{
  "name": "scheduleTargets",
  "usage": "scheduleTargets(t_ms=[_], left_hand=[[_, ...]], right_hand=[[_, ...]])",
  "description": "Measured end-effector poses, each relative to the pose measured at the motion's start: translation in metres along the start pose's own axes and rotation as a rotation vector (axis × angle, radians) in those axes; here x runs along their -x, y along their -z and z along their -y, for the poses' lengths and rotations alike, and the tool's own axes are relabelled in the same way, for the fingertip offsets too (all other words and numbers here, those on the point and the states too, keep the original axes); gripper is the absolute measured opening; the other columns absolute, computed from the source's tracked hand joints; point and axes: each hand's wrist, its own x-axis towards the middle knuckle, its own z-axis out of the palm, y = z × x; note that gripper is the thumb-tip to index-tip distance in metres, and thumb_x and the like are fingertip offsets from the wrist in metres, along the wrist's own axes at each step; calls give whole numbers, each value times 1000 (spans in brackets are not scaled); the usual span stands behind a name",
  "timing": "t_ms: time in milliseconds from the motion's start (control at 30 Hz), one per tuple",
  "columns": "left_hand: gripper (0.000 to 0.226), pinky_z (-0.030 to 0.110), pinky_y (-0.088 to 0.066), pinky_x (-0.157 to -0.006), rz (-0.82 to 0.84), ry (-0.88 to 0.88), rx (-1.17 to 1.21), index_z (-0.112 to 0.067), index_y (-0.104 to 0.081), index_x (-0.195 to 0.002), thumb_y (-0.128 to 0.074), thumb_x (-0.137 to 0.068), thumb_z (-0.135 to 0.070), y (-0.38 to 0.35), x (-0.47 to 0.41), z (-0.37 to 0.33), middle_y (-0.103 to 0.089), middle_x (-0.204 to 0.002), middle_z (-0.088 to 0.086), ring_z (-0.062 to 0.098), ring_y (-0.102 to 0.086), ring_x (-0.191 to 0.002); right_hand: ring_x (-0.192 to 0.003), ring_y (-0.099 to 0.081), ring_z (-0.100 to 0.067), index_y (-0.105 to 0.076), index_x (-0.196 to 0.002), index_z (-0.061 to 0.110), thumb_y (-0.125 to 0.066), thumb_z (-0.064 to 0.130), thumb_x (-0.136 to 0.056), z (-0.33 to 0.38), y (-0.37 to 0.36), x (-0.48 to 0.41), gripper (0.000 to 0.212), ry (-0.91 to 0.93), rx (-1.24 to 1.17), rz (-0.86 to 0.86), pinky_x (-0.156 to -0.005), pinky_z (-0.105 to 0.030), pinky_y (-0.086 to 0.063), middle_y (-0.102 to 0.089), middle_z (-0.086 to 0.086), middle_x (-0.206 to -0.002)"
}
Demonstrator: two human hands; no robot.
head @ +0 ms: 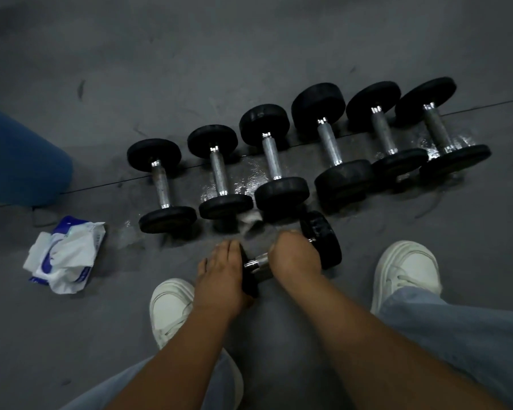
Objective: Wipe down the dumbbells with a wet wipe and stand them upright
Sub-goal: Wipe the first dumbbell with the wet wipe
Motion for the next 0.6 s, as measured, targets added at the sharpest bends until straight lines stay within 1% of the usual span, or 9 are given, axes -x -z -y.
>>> scheduleTargets(t_ms=[100, 167, 267, 333, 400, 433, 500, 567, 600], left_hand=[[109, 37, -20, -114, -11, -11, -39, -18, -12, -152, -75, -67, -43, -1, 1, 1, -18, -159, 5, 22, -25, -145], [110, 37, -17, -115, -29, -8, -41, -18, -9, -153, -75, -69, -43, -4, 0, 1, -15, -160, 5, 21, -21, -147], [112, 37, -14, -117, -31, -3, -39, -17, -6, -155, -76, -69, -40, -7, -2, 4, -11, -162, 4, 19, -13, -150], [111, 38, -13, -118, -35, -8, -34, -17, -6, -155, -75, -70, -39, -8, -3, 4, -10, -162, 4, 18, -10, -150], [111, 37, -12, -117, -24, -18, -31, -18, -6, -154, -76, -70, -38, -5, -4, 4, -9, -162, 3, 18, -9, -150], [111, 37, -12, -117, -14, -19, -35, -18, -7, -154, -76, -70, -39, -4, -5, 4, -9, -162, 3, 18, -9, -150], [111, 38, -13, -117, 4, -19, -37, -17, -9, -153, -77, -69, -40, -1, -5, 4, -10, -161, 3, 18, -10, -150], [112, 39, -15, -118, 13, -11, -30, -17, -11, -153, -79, -67, -41, 0, -7, 4, -12, -161, 3, 19, -12, -149], [113, 40, -16, -118, 26, -6, -24, -17, -11, -153, -80, -66, -40, 2, -7, 4, -13, -160, 3, 19, -12, -149]], right_hand=[[-108, -56, -32, -61, -116, 17, -50, 16, -89, -4, -16, -17, 29, 247, 63, -55, -86, -35, -46, -55, -11, -117], [-112, -50, -30, -58, -126, 29, -50, 20, -89, 4, -25, -33, 39, 403, 105, -42, -92, -36, -44, -50, -8, -124], [-125, -39, -31, -50, -133, 38, -49, 26, -92, 17, -35, -57, 43, 448, 182, 103, -102, -42, -41, -35, -7, -142], [-128, -34, -32, -46, -137, 34, -48, 24, -92, 20, -40, -68, 46, 435, 316, 170, -103, -44, -40, -32, -8, -143], [-127, -35, -31, -43, -140, 29, -49, 21, -92, 20, -42, -72, 49, 457, 376, 192, -103, -44, -41, -35, -7, -139], [-125, -38, -30, -47, -138, 27, -51, 19, -91, 18, -42, -71, 47, 484, 339, 172, -102, -42, -42, -38, -7, -137], [-117, -47, -30, -61, -126, 26, -53, 17, -90, 11, -37, -69, 38, 501, 138, 56, -98, -39, -45, -49, -8, -129], [-106, -55, -28, -71, -111, 21, -55, 12, -86, -4, -29, -58, 31, 433, -69, -93, -90, -34, -48, -60, -8, -114], [-101, -58, -25, -72, -105, 20, -55, 8, -83, -10, -25, -47, 30, 399, -107, -136, -86, -32, -48, -63, -6, -107]])
